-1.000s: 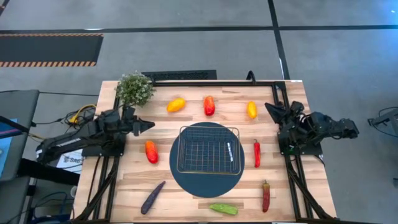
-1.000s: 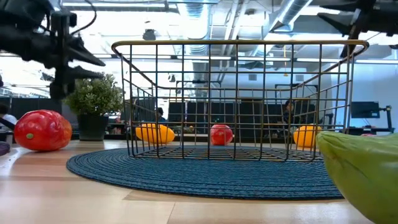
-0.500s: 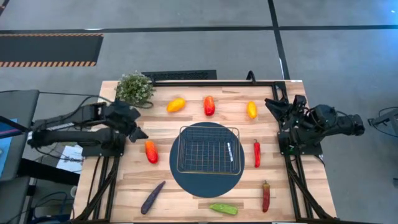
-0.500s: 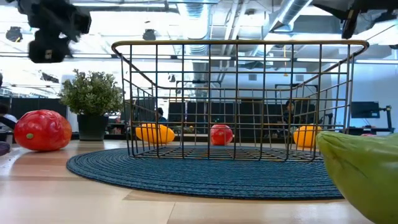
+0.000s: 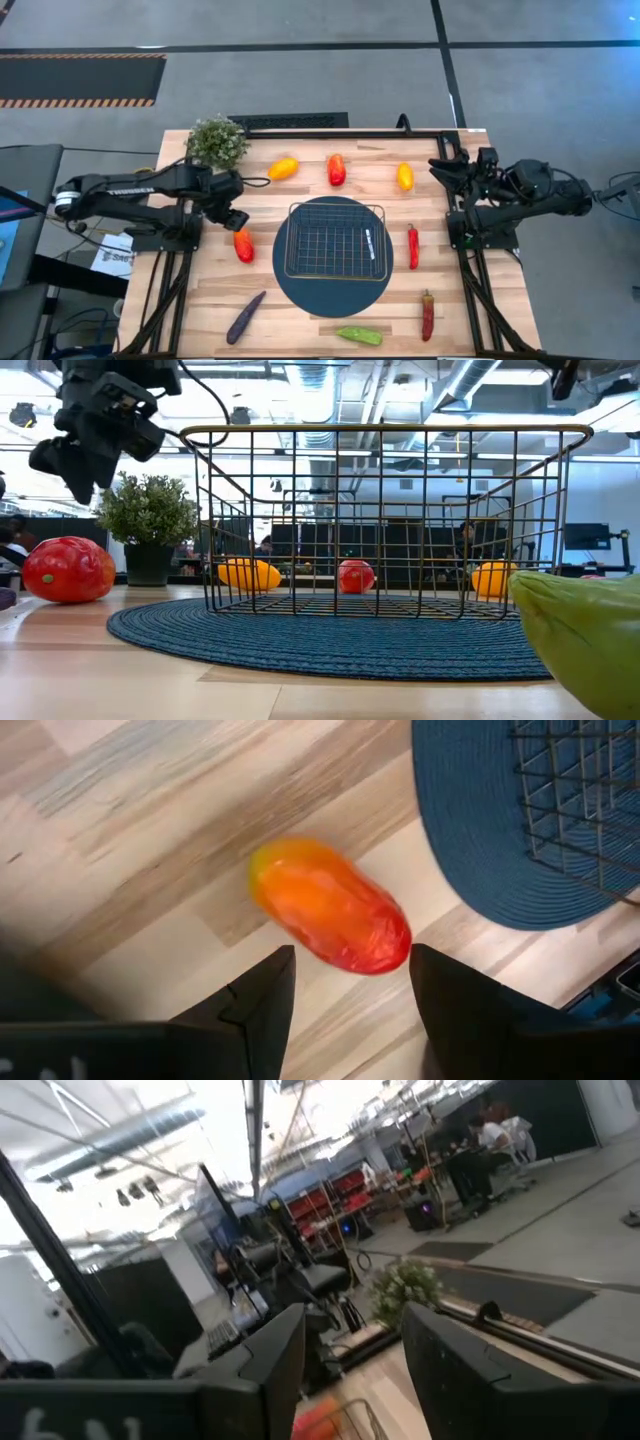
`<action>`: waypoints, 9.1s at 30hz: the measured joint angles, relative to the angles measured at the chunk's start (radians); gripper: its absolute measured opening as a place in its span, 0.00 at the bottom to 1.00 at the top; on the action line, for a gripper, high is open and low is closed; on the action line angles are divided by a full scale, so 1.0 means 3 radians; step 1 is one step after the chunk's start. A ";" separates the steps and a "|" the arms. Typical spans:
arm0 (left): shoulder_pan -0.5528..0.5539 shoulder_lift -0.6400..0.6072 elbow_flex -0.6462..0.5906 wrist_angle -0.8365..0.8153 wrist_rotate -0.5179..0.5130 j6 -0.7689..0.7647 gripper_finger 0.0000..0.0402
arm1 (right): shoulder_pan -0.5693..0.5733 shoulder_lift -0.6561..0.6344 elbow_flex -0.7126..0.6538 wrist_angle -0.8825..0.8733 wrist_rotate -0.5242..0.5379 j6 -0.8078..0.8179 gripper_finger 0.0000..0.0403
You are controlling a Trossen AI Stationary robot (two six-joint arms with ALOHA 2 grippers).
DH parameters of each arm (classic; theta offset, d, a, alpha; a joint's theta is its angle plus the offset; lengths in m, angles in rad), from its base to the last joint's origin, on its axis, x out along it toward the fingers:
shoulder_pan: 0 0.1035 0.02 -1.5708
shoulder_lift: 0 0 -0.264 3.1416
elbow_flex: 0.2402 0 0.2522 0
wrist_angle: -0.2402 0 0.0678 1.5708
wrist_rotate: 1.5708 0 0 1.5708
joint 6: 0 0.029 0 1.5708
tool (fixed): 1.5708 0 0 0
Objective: Build produce basket
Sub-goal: Put the bottom red mango into the gold wire basket
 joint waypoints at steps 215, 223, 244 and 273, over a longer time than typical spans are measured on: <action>-0.0882 0.0950 0.0235 0.0503 0.0151 0.1113 0.61 | 0.0003 0.0000 0.0068 -0.0096 -0.0159 0.0117 0.46; -0.0777 0.1149 0.0340 -0.0350 -0.0326 0.1844 0.64 | 0.0003 0.0001 0.0069 0.0046 -0.0058 0.0124 0.46; -0.0542 0.1186 0.0454 -0.0176 -0.1088 0.1276 0.64 | 0.0000 0.0003 0.0069 0.0041 0.0042 0.0089 0.45; -0.0862 0.1179 0.0365 -0.0024 -0.1065 0.4345 0.70 | 0.0000 0.0053 0.0069 0.0096 0.0094 0.0290 0.45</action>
